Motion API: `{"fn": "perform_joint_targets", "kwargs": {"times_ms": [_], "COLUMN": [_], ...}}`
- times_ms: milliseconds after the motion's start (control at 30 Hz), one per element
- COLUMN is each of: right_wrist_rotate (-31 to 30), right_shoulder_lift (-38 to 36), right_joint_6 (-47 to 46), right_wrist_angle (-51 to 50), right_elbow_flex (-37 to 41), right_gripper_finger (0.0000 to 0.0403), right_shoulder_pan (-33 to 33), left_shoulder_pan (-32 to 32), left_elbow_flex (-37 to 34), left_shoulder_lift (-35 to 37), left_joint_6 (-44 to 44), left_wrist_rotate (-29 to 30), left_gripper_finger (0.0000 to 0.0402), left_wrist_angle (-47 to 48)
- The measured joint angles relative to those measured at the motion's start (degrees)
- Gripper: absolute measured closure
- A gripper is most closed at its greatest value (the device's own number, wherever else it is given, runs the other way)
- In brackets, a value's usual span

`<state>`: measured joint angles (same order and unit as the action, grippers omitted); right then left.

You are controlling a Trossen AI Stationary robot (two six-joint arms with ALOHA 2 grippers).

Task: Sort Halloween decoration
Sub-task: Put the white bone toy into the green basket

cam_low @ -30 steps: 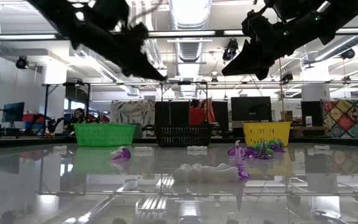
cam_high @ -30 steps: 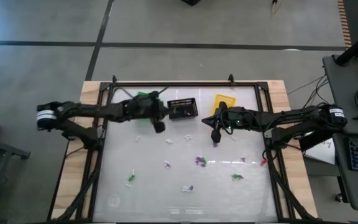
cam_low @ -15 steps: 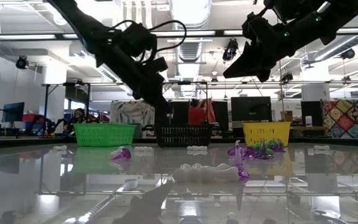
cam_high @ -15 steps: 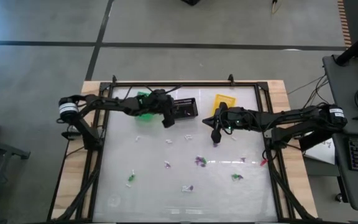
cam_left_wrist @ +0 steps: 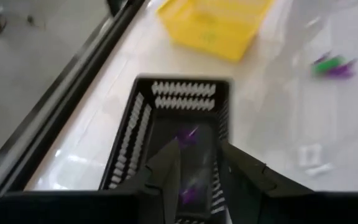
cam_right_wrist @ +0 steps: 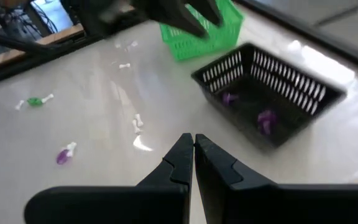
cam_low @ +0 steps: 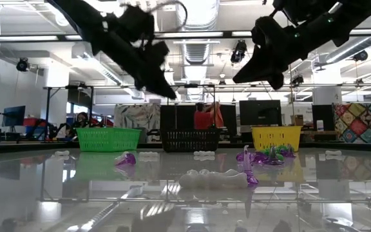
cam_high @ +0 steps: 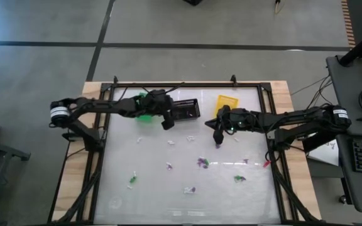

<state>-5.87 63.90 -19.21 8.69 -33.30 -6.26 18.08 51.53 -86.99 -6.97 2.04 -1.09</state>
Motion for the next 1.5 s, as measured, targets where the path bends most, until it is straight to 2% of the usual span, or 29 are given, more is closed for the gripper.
{"fn": "perform_joint_targets", "kwargs": {"times_ms": [133, 367, 533, 733, 933, 1267, 1500], "right_wrist_rotate": [3.8, 4.8, 6.5, 6.5, 6.3, 5.2, 3.7], "right_shoulder_lift": [0.0, 1.6, 4.1, 7.2, 9.1, 10.8, 18.2], "right_joint_6": [-8.9, -24.7, -28.8, -28.9, -28.8, -28.2, -26.1], "right_wrist_angle": [-9.2, -41.9, -57.2, -67.3, -70.3, -67.1, -64.5], "right_elbow_flex": [-1.6, -10.4, -14.6, -16.8, -17.7, -14.6, -14.2], "right_gripper_finger": [0.0394, 0.0394, 0.0394, 0.0394, 0.0385, 0.029, 0.0265], "right_shoulder_pan": [0.0, 0.4, 0.7, 0.7, 0.6, 0.6, 0.6], "left_shoulder_pan": [-4.3, -12.1, -16.0, -17.0, -16.9, -16.9, -16.9], "left_elbow_flex": [-2.7, -11.0, -16.0, -19.0, -20.7, -21.0, -21.0], "left_shoulder_lift": [5.7, 15.7, 21.6, 27.0, 31.0, 32.7, 32.0], "left_joint_6": [0.0, 1.2, 1.7, 2.1, 1.9, 0.1, 0.0], "left_wrist_rotate": [-0.7, -0.9, -0.9, -0.8, 0.5, 3.5, 3.5], "left_gripper_finger": [0.0314, 0.0318, 0.0318, 0.0318, 0.0318, 0.0318, 0.0318], "left_wrist_angle": [-2.3, -11.4, -14.7, -15.8, -15.1, -13.9, -13.7]}}
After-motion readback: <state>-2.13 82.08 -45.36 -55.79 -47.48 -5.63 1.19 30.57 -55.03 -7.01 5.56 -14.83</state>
